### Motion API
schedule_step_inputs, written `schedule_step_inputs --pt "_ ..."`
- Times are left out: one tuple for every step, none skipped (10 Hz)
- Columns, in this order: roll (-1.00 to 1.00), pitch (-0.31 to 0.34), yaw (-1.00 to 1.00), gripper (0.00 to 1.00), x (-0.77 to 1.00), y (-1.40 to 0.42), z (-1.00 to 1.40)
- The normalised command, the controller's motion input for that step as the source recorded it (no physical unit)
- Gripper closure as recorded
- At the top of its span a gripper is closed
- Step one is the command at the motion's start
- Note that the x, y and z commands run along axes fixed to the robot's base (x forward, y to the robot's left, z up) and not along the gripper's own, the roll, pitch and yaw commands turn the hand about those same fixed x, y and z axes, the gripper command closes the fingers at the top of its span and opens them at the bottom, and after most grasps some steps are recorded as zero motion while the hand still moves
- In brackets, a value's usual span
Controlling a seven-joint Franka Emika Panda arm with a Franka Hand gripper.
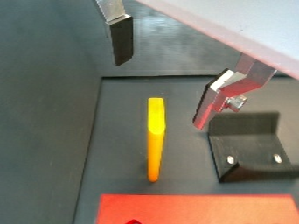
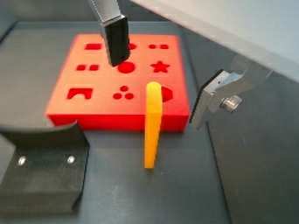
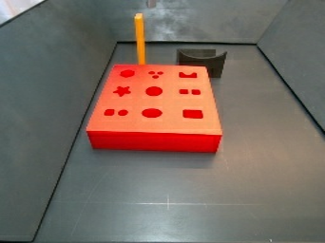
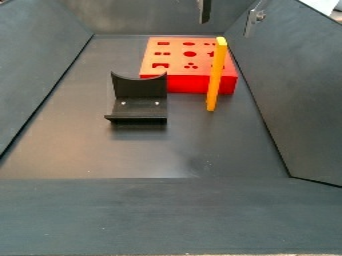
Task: Pick up the square-circle object. Move up. Rotate the square-circle object. Move to above the board. Insert the square-circle object.
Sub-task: Rotate the square-circle object.
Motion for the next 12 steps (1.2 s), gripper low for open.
schedule_step_inputs --pt "0.01 0.012 -1.00 0.00 0.04 0.02 -0.03" --pt "0.01 0.013 -1.00 0.00 0.04 0.02 -0.03" --pt "0.01 0.015 -1.00 0.00 0.04 0.02 -0.03" --pt "0.02 0.017 -1.00 0.00 0.04 0.02 -0.03" --pt "0.02 0.018 -1.00 0.00 0.04 0.02 -0.03" --pt "0.02 0.023 -1.00 0.00 0.04 0.02 -0.03" --pt "0.02 0.026 -1.00 0.00 0.04 0.02 -0.03" --pt "0.03 0.035 -1.00 0.00 0.04 0.02 -0.03" --pt "0.03 0.035 -0.77 0.00 0.04 0.02 -0.03" --pt "0.03 0.034 -0.47 0.00 0.04 0.02 -0.03" --pt "0.03 0.034 -0.35 0.00 0.04 0.02 -0.03" --pt "0.03 0.034 -0.16 0.00 0.00 0.00 -1.00"
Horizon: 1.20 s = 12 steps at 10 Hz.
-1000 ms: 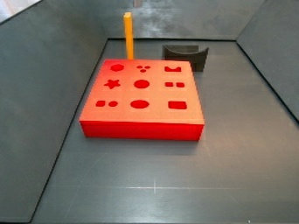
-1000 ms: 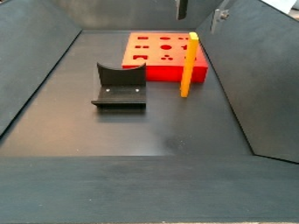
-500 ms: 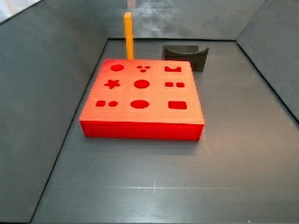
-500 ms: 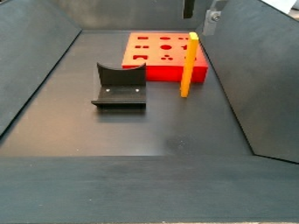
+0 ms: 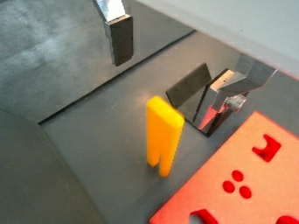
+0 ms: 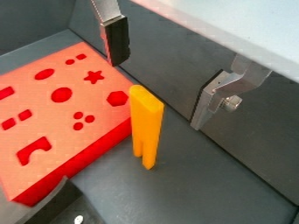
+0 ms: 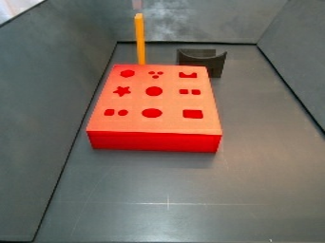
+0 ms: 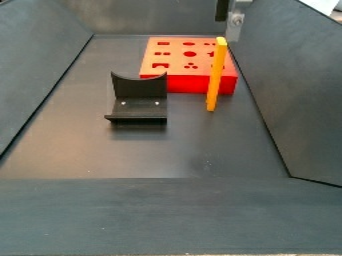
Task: Pick up the square-circle object. Move up. Rotate the square-circle object. Move to above the board. Insert the square-circle object.
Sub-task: Rotate the square-circle object, then move to above the board.
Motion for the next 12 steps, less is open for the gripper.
schedule_step_inputs --pt "0.03 0.029 -0.11 0.00 0.00 0.00 -1.00" --pt "0.04 -0.003 -0.07 0.00 0.03 0.01 -1.00" --pt "0.05 -0.024 -0.04 0.00 0.02 0.01 -0.91" --pt "0.05 -0.034 -0.03 0.00 0.02 0.01 -0.76" --pt "0.06 -0.040 -0.02 0.00 0.01 0.02 -0.61" --pt "0.06 -0.044 -0.02 0.00 0.01 0.02 -0.46" --pt "0.07 -0.043 -0.02 0.00 0.01 0.02 -0.31" --pt "0.08 -0.034 -0.02 1.00 0.00 0.00 0.00" --pt "-0.26 0.351 -0.23 1.00 -0.30 -0.02 1.00" --pt "-0.26 0.346 -0.23 1.00 -0.30 -0.02 1.00" --pt "-0.26 0.228 -0.18 1.00 -0.27 -0.01 1.00" --pt "-0.25 0.130 -0.12 1.00 -0.25 -0.01 1.00"
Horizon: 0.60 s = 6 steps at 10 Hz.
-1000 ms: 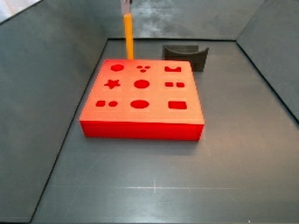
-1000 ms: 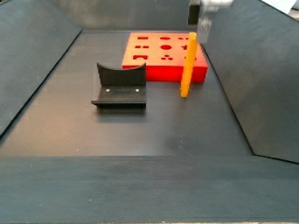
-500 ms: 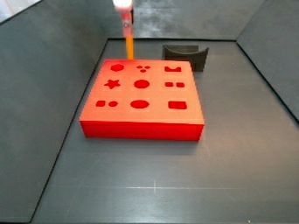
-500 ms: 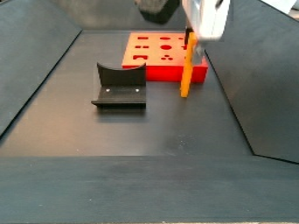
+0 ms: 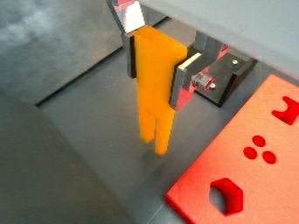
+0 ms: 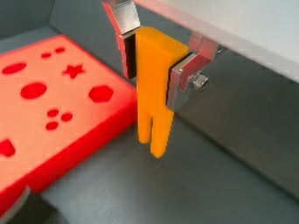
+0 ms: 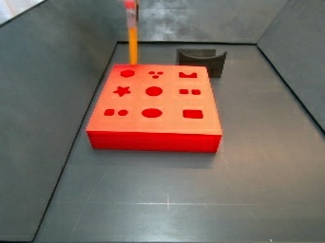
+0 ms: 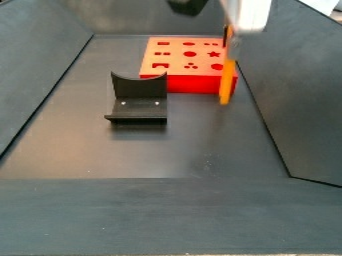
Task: Pick up the square-circle object. Move up. Rotate the square-circle object. Move to above the board. Insert the square-circle object.
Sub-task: Move to above the board.
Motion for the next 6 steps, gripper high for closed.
schedule_step_inputs --pt "-0.24 0.077 -0.09 1.00 -0.24 -0.01 1.00" --pt "-0.22 0.051 -0.08 1.00 -0.23 -0.01 1.00" --pt "-0.20 0.014 -0.05 1.00 -0.22 0.00 1.00" --pt "-0.20 -0.006 -0.04 1.00 -0.21 0.00 1.00" --pt "-0.18 -0.012 -0.04 1.00 -0.20 0.00 1.00" --pt "-0.17 -0.011 -0.03 1.00 -0.19 0.00 1.00"
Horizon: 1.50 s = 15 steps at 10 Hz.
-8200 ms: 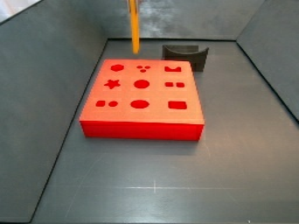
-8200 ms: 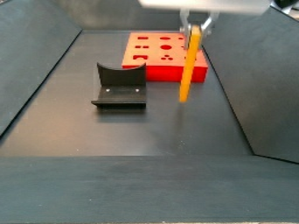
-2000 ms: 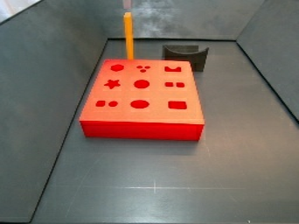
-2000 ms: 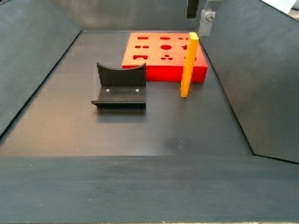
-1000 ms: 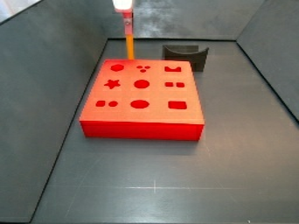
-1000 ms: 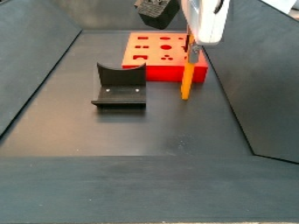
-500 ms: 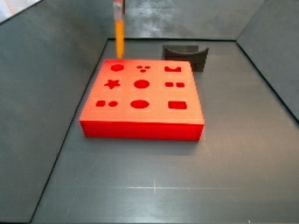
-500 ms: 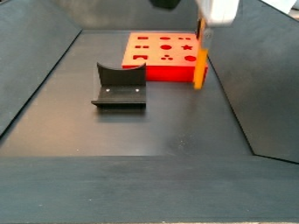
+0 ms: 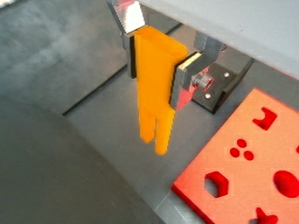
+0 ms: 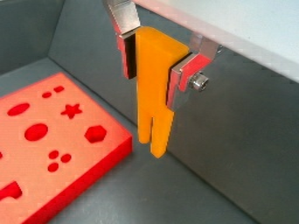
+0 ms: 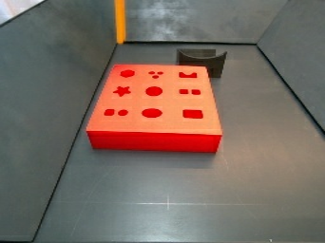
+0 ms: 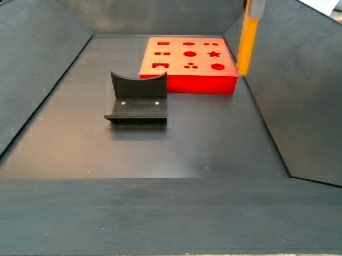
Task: Pick up the square-circle object. Move up. Rotate the square-circle object. Move to above the board. Insert the square-circle object.
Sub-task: Move to above the board.
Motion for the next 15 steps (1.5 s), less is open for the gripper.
schedule_step_inputs --pt "-0.16 -0.007 -0.03 1.00 -0.18 0.01 1.00" --pt "-0.17 -0.001 -0.03 1.00 -0.16 0.01 1.00" --pt "-0.17 0.013 -0.03 1.00 -0.13 0.02 1.00" --pt "-0.18 0.024 -0.03 1.00 -0.11 0.02 0.97" --pt "-0.18 0.041 -0.04 1.00 -0.04 0.02 0.70" --pt "-0.18 0.047 -0.04 1.00 -0.02 0.02 0.59" --pt "-0.18 0.057 -0.04 1.00 0.00 0.02 0.37" --pt "-0.18 0.057 -0.04 1.00 0.00 0.01 0.26" --pt "0.04 -0.014 1.00 1.00 0.42 -1.00 0.05" --pt "0.05 -0.013 1.00 1.00 0.42 -1.00 0.04" --pt "0.06 -0.008 1.00 1.00 0.43 -1.00 0.03" --pt "0.06 -0.004 1.00 1.00 0.45 -1.00 0.04" --pt "0.06 -0.001 1.00 1.00 0.45 -1.00 0.04" --pt "0.07 0.005 1.00 1.00 0.46 -1.00 0.03" --pt "0.06 0.008 1.00 1.00 0.47 -1.00 0.03"
